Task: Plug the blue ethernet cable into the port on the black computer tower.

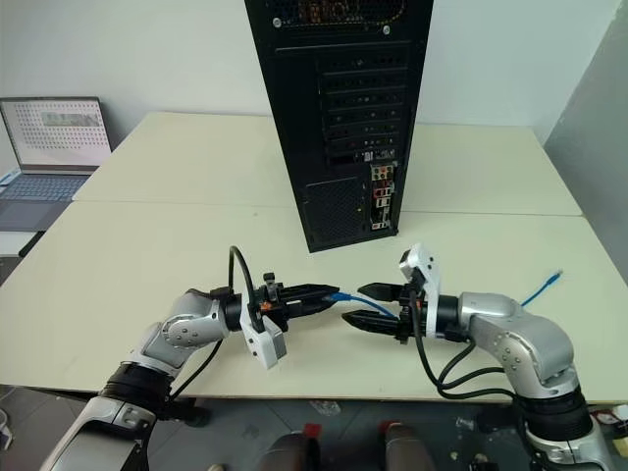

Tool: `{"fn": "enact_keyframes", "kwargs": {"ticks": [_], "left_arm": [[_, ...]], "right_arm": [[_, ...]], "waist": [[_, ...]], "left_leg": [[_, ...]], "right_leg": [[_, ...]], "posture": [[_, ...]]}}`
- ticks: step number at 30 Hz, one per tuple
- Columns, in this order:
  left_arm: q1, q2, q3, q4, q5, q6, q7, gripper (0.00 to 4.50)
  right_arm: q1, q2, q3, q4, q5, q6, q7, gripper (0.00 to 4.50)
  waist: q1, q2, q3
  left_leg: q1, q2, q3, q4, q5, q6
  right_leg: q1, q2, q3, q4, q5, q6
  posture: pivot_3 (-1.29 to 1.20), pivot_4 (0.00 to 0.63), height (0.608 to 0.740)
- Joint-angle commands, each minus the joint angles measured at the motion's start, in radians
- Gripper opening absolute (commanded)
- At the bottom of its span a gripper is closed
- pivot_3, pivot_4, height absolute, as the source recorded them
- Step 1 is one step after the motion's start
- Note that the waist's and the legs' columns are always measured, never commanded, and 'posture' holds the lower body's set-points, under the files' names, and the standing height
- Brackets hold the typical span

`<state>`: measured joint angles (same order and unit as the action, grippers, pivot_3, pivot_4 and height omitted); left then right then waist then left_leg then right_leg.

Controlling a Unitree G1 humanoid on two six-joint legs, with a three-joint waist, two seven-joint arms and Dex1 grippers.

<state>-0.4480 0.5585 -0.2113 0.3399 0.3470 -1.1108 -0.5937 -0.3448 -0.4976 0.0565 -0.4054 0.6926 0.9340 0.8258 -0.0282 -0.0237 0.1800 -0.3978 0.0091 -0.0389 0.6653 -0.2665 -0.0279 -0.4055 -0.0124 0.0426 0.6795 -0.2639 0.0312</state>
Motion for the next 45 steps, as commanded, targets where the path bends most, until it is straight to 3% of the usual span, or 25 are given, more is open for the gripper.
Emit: {"fn": "enact_keyframes", "kwargs": {"ticks": [1,6,9,23,31,33,34,39,42,44,45], "left_arm": [[-0.011,0.013,0.009,-0.005,0.025,-0.025,0.059,0.3],[-0.01,0.021,0.002,-0.014,0.039,-0.023,0.09,0.3],[-0.009,0.024,-0.002,-0.019,0.045,-0.019,0.102,0.3],[0.012,0.027,-0.016,-0.059,0.058,-0.001,0.132,0.3],[0.019,0.039,-0.033,-0.064,0.058,0.003,0.139,0.3],[0.019,0.043,-0.034,-0.063,0.043,0.011,0.134,1.0],[0.019,0.046,-0.037,-0.061,0.032,0.018,0.127,1.01],[0.033,0.065,-0.056,-0.064,-0.041,0.078,0.084,1.98],[0.057,0.074,-0.06,-0.072,-0.119,0.17,0.036,2.58],[0.1,0.071,-0.048,-0.129,-0.249,0.318,-0.017,3.0],[0.117,0.068,-0.041,-0.163,-0.301,0.383,-0.036,3.01]], "right_arm": [[-0.045,0.033,0.001,0.007,0.039,0.007,-0.012,3.52],[-0.06,0.056,0.003,0.023,0.05,0.015,-0.023,3.52],[-0.065,0.058,0.017,0.036,0.038,0.003,-0.027,3.08],[-0.079,0.073,0.021,0.067,0.034,-0.011,-0.045,0.12],[-0.088,0.074,0.018,0.079,0.035,-0.007,-0.039,0.01],[-0.09,0.07,0.018,0.082,0.035,-0.007,-0.035,0.01],[-0.091,0.069,0.018,0.083,0.035,-0.006,-0.034,0.01],[-0.095,0.055,0.021,0.088,0.02,-0.013,-0.033,0.01],[-0.089,0.046,0.014,0.081,0.005,-0.024,-0.045,0.0],[-0.071,0.028,-0.018,0.061,-0.01,-0.044,-0.064,0.0],[-0.063,0.018,-0.034,0.052,-0.018,-0.054,-0.072,0.0]], "waist": [[-0.002,0.0,0.0],[-0.001,0.0,0.0],[-0.001,0.0,0.0],[-0.001,0.0,0.0],[-0.001,0.0,0.0],[-0.001,0.0,0.0],[-0.001,0.0,0.0],[-0.002,0.0,0.0],[-0.002,0.0,0.0],[-0.002,0.0,0.0],[-0.003,0.0,0.0]], "left_leg": [[0.0,0.0,0.0,0.0,0.0,0.0],[0.0,0.0,0.0,0.0,0.0,0.0],[0.0,0.0,0.0,0.0,0.0,0.0],[0.0,0.001,0.0,0.0,0.0,0.0],[0.0,0.0,0.0,0.0,0.0,0.0],[0.0,0.0,0.0,0.0,0.0,0.0],[0.0,0.0,0.0,0.0,0.0,0.0],[0.0,0.0,0.0,0.0,0.0,0.0],[0.0,0.001,0.0,0.0,0.0,0.0],[0.0,0.001,0.0,0.0,0.0,0.0],[0.0,0.001,0.0,0.0,0.0,0.0]], "right_leg": [[0.0,0.0,0.0,0.0,0.0,0.0],[0.0,0.0,0.0,0.0,0.0,0.0],[0.0,0.0,-0.001,0.0,0.0,0.0],[0.0,0.0,-0.001,0.0,0.0,0.0],[0.0,0.0,-0.001,0.0,0.0,0.0],[0.0,0.0,-0.001,0.0,0.0,0.0],[0.0,0.0,-0.001,0.0,0.0,0.0],[0.0,0.0,-0.001,0.0,0.0,0.0],[0.0,0.0,-0.001,0.0,0.0,0.0],[0.0,0.0,-0.001,0.0,0.0,0.0],[0.0,0.0,-0.001,0.0,0.0,0.0]], "posture": [[0.0,0.15,0.74],[0.0,0.15,0.74],[0.0,0.15,0.74],[0.0,0.15,0.74],[0.0,0.15,0.74],[0.0,0.15,0.74],[0.0,0.15,0.74],[0.0,0.15,0.74],[0.0,0.15,0.74],[0.0,0.15,0.74],[0.0,0.15,0.74]]}}
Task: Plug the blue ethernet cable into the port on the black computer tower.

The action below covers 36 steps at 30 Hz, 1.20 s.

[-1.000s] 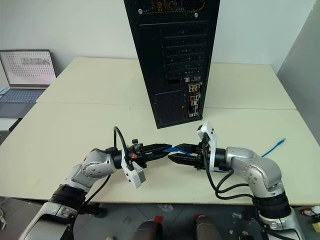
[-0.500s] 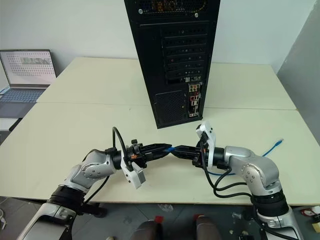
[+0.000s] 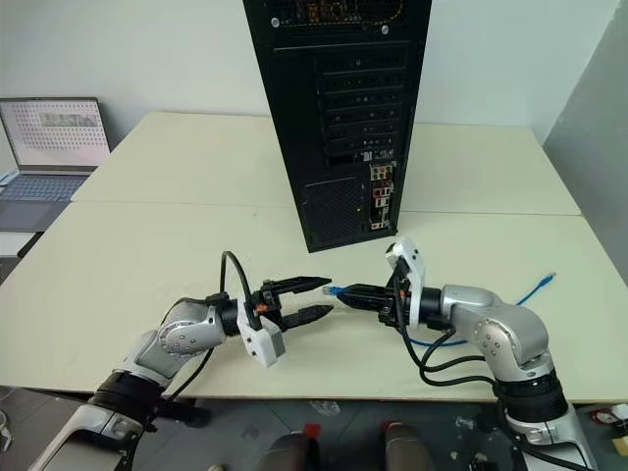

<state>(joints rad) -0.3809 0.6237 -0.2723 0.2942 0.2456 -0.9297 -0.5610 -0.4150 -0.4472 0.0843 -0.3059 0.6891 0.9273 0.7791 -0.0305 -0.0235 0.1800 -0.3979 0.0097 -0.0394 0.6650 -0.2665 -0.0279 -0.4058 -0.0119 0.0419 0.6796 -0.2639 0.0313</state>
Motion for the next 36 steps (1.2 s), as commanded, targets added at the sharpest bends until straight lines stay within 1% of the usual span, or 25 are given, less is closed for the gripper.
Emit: {"fn": "enact_keyframes", "kwargs": {"ticks": [1,2,4,6,8,10,12,16,19,26,36], "left_arm": [[0.064,-0.002,0.029,-0.158,-0.244,0.279,-0.083,3.01],[0.073,-0.004,0.035,-0.188,-0.268,0.329,-0.092,3.01],[0.087,-0.03,0.053,-0.268,-0.34,0.509,-0.085,3.01],[0.088,-0.072,0.07,-0.348,-0.417,0.701,-0.055,3.01],[0.082,-0.114,0.085,-0.401,-0.464,0.826,-0.027,3.01],[0.069,-0.147,0.095,-0.434,-0.473,0.907,0.0,3.01],[0.039,-0.194,0.101,-0.463,-0.461,1.009,0.057,3.01],[-0.019,-0.273,0.113,-0.508,-0.45,1.15,0.141,3.01],[-0.055,-0.315,0.113,-0.521,-0.425,1.199,0.183,3.01],[-0.071,-0.371,0.103,-0.533,-0.379,1.215,0.231,3.01],[-0.053,-0.377,0.115,-0.543,-0.348,1.215,0.233,3.01]], "right_arm": [[0.016,-0.04,-0.079,-0.056,-0.021,-0.058,-0.041,0.0],[0.02,-0.044,-0.089,-0.06,-0.025,-0.065,-0.052,0.0],[0.029,-0.037,-0.119,-0.072,-0.063,-0.106,-0.117,0.0],[0.017,-0.007,-0.143,-0.067,-0.114,-0.146,-0.212,0.0],[-0.005,0.022,-0.147,-0.059,-0.158,-0.168,-0.288,0.0],[-0.023,0.043,-0.138,-0.055,-0.204,-0.186,-0.346,0.0],[-0.058,0.093,-0.135,-0.03,-0.274,-0.203,-0.46,0.0],[-0.101,0.169,-0.106,-0.006,-0.357,-0.242,-0.57,0.0],[-0.131,0.219,-0.077,0.028,-0.422,-0.286,-0.627,0.0],[-0.158,0.294,-0.035,0.114,-0.507,-0.368,-0.675,0.0],[-0.172,0.345,-0.031,0.183,-0.545,-0.417,-0.68,0.0]], "waist": [[0.0,0.0,0.0],[0.0,0.0,0.0],[0.001,0.0,0.0],[0.001,0.0,0.0],[0.0,0.0,0.0],[-0.002,0.0,0.0],[-0.002,0.0,0.0],[-0.001,0.0,0.0],[-0.001,0.0,0.0],[-0.001,0.0,0.0],[-0.001,0.0,0.0]], "left_leg": [[0.0,0.0,0.0,0.0,0.0,0.0],[0.0,0.0,0.0,0.0,0.0,0.0],[-0.001,0.0,-0.001,0.0,0.0,0.0],[-0.001,-0.001,-0.001,0.0,0.0,0.0],[-0.001,0.0,-0.001,0.0,0.0,0.0],[-0.001,0.0,-0.001,0.0,0.0,0.0],[0.0,0.0,-0.001,0.0,0.0,0.0],[0.0,0.0,-0.001,0.0,0.0,0.0],[-0.001,0.0,0.0,0.0,0.0,0.0],[0.0,0.0,0.0,0.0,0.0,-0.001],[0.0,0.0,0.0,0.0,0.0,0.0]], "right_leg": [[0.0,0.0,0.0,0.0,0.0,0.0],[0.0,0.0,0.0,0.0,0.0,0.0],[0.0,-0.001,0.0,0.0,0.0,0.0],[0.0,-0.001,-0.001,0.0,0.0,0.0],[0.0,0.0,0.0,0.0,0.0,0.0],[0.0,0.0,0.0,0.0,0.0,0.0],[0.0,0.001,0.0,0.0,0.0,0.0],[0.0,0.001,0.0,0.0,0.0,0.0],[0.0,0.001,0.001,0.0,0.0,0.0],[-0.001,0.001,0.001,0.0,0.0,0.0],[-0.001,0.001,0.001,0.0,0.0,0.0]], "posture": [[0.0,0.15,0.74],[0.0,0.15,0.74],[0.0,0.15,0.74],[0.0,0.15,0.74],[0.0,0.15,0.74],[0.0,0.15,0.74],[0.0,0.15,0.74],[0.0,0.15,0.74],[0.0,0.15,0.74],[0.0,0.15,0.74],[0.0,0.15,0.74]]}}
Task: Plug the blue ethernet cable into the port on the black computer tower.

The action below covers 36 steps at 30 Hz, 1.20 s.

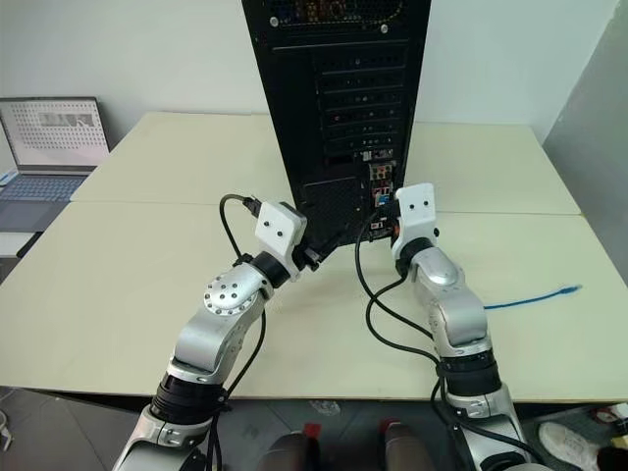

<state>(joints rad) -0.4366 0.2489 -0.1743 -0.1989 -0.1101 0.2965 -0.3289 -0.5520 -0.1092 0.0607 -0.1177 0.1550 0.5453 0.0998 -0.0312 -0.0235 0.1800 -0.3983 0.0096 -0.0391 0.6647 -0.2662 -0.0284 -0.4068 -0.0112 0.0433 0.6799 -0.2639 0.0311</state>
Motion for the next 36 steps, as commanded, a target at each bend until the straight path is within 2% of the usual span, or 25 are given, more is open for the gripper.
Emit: {"fn": "enact_keyframes", "kwargs": {"ticks": [1,15,36], "left_arm": [[0.004,-0.001,0.018,-0.049,0.01,-0.012,0.0,3.01],[0.014,-0.003,0.024,-0.052,0.027,-0.009,-0.009,3.01],[0.022,-0.008,0.023,-0.06,0.036,-0.005,-0.008,3.01]], "right_arm": [[-0.037,0.009,-0.007,0.0,-0.013,-0.038,0.002,0.0],[-0.073,0.028,-0.026,0.069,-0.043,-0.069,-0.016,0.0],[-0.067,0.053,-0.044,0.032,-0.049,-0.019,-0.046,0.0]], "waist": [[0.0,0.0,0.0],[0.0,0.0,0.0],[-0.001,0.0,0.0]], "left_leg": [[0.0,0.0,0.0,0.0,0.0,0.0],[0.0,0.0,0.0,0.0,0.0,0.0],[0.0,0.0,0.0,0.0,0.0,0.0]], "right_leg": [[0.0,0.0,0.0,0.0,0.0,0.0],[0.0,0.0,0.0,0.0,0.0,0.0],[0.0,0.0,0.0,0.0,0.0,0.0]], "posture": [[0.0,0.15,0.74],[0.0,0.15,0.74],[0.0,0.15,0.74]]}}
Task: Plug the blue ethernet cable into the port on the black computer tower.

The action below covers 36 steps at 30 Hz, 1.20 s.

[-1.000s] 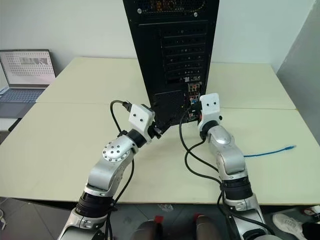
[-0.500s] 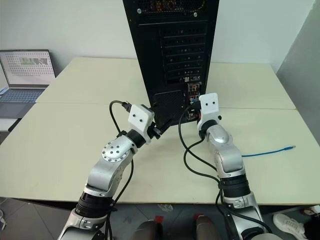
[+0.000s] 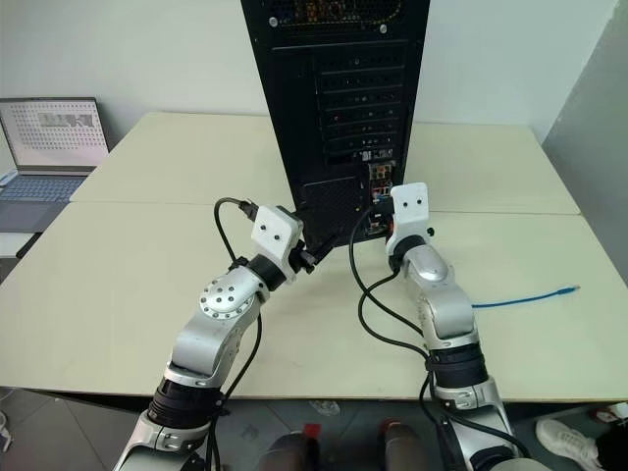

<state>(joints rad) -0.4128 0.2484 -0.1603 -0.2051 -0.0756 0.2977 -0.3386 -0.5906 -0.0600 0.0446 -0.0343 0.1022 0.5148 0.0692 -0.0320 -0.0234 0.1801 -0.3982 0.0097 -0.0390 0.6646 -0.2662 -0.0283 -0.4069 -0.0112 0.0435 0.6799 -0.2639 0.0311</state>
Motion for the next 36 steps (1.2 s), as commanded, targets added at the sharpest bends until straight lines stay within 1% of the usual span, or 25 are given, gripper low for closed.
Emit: {"fn": "enact_keyframes", "kwargs": {"ticks": [1,14,36], "left_arm": [[-0.002,-0.007,0.009,-0.054,0.003,-0.005,0.002,3.01],[-0.002,-0.005,0.013,-0.054,0.005,-0.004,-0.001,3.01],[-0.002,-0.006,0.012,-0.052,0.006,-0.007,-0.002,3.01]], "right_arm": [[-0.026,0.006,-0.028,-0.059,0.006,0.017,-0.015,0.0],[-0.008,0.035,-0.024,-0.128,0.006,0.076,-0.035,0.0],[-0.012,0.032,-0.015,-0.079,-0.012,0.056,-0.022,0.0]], "waist": [[0.0,0.0,0.0],[0.0,0.0,0.0],[0.0,0.0,0.0]], "left_leg": [[0.0,0.0,0.0,0.0,0.0,0.0],[0.0,0.0,0.0,0.0,0.0,0.0],[0.0,0.0,0.0,-0.001,0.0,0.0]], "right_leg": [[0.0,0.0,0.0,0.0,0.0,0.0],[0.0,0.0,0.0,0.0,0.0,0.0],[0.0,0.0,0.0,-0.001,0.0,0.0]], "posture": [[0.0,0.15,0.74],[0.0,0.15,0.74],[0.0,0.15,0.74]]}}
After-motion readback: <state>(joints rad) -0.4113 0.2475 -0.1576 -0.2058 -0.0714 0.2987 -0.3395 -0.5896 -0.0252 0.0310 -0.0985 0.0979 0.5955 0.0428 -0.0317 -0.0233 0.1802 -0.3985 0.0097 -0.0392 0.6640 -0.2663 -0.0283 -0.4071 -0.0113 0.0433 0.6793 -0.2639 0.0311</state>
